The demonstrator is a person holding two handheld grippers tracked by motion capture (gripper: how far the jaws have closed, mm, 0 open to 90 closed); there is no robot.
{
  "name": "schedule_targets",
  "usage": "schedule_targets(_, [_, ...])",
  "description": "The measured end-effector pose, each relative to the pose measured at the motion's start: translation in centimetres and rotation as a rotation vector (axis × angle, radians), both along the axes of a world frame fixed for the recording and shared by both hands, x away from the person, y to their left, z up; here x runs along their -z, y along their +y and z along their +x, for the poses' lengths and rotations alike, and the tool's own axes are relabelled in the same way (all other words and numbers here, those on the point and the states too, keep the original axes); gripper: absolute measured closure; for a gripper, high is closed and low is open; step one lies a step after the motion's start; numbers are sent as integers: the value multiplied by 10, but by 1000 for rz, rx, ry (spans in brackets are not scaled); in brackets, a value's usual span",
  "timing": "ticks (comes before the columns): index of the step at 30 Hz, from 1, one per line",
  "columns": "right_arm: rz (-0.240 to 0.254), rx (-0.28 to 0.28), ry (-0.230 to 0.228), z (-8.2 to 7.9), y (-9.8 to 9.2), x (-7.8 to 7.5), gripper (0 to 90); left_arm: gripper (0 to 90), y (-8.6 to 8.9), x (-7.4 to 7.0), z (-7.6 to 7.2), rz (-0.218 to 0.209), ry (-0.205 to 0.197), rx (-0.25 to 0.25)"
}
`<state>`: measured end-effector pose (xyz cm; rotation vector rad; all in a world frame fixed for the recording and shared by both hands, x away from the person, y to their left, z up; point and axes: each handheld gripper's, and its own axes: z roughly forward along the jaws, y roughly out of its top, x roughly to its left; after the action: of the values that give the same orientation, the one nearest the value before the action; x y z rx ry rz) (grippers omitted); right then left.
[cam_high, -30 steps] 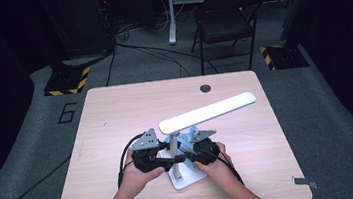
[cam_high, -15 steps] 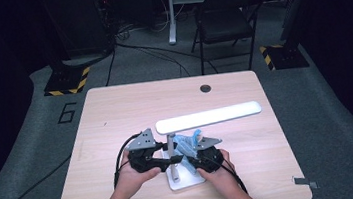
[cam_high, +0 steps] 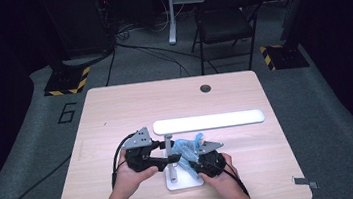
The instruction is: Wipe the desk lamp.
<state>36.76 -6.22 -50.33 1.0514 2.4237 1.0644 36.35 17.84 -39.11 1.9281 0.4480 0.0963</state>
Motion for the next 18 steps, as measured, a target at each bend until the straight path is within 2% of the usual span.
schedule_targets(4, [0,0,3,0,0,0,656,486,-2,0,0,1,-2,2])
schedule_targets(7, [12,12,-29,-6,1,-3,644,498,-2,0,-2,13,-24,-2])
schedule_targets(10, [34,-29,-45,-20,7,-6,644,501,-3,1,-2,-2,-32,-6])
schedule_targets(13, [16,-68,-53,-32,15,-8,639,503,-4,2,-3,1,-42,12])
schedule_targets(15, [8,-83,-64,-35,17,-7,635,503,-4,1,-3,5,-40,28])
schedule_targets(18, [14,-65,-36,-34,17,-4,631,502,-3,2,-2,4,-35,43])
